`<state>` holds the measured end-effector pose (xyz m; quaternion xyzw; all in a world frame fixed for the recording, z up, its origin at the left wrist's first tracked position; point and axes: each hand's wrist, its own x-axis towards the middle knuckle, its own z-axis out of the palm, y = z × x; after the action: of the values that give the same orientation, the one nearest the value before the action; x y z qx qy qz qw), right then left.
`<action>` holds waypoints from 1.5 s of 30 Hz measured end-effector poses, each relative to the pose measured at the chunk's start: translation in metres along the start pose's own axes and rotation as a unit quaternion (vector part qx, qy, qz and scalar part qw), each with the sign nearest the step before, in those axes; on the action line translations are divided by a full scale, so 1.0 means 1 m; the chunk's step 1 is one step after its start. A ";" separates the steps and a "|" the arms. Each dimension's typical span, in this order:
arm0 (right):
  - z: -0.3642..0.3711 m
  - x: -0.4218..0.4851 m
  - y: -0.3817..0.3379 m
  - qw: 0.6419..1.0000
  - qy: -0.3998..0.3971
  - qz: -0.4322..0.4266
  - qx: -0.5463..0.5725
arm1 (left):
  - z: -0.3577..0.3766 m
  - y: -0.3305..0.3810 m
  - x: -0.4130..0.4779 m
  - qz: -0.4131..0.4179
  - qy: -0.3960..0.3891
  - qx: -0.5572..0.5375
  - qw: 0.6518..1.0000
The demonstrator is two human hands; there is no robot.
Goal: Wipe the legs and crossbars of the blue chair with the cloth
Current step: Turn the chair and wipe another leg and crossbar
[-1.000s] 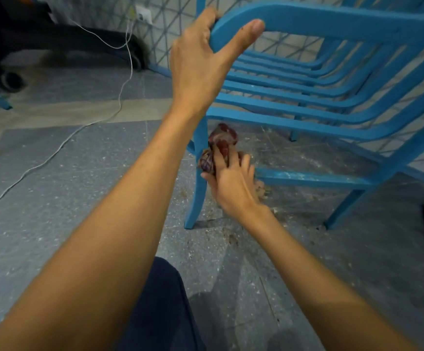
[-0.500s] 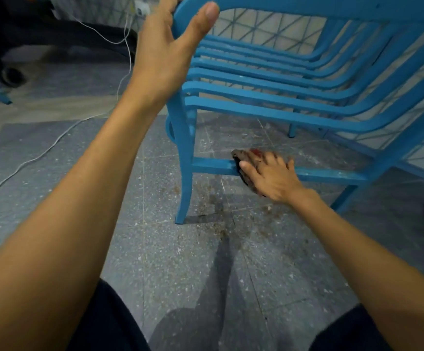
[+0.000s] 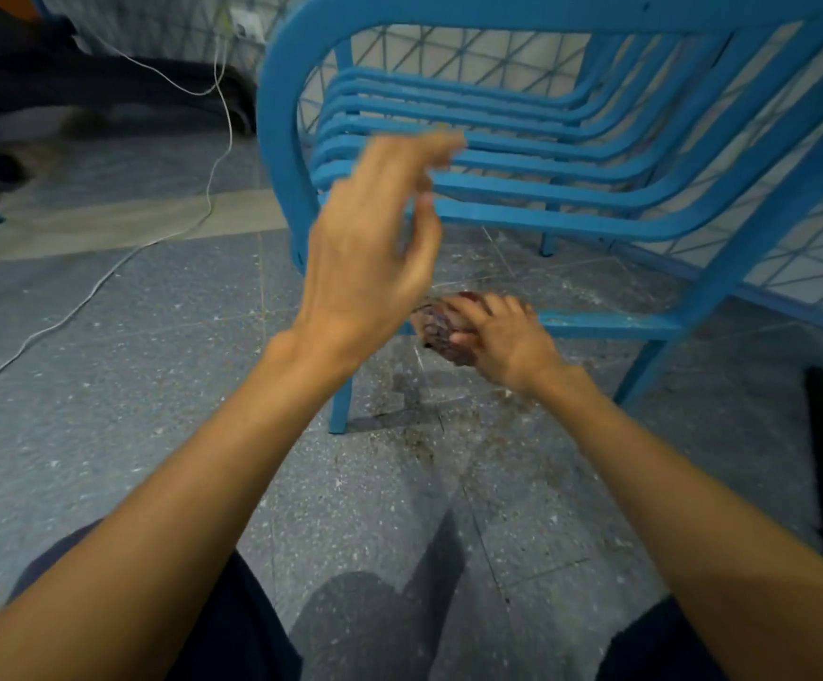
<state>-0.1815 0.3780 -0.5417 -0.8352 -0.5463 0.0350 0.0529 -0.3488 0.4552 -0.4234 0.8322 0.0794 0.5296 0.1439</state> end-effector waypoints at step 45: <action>0.005 -0.007 0.005 0.997 0.041 0.028 0.066 | 0.046 -0.072 -0.073 -0.189 -0.398 0.304 0.845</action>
<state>-0.1807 0.3698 -0.5473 -0.8457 -0.5163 0.0383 0.1291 -0.3367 0.4950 -0.5276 0.9425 0.3279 0.0645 0.0005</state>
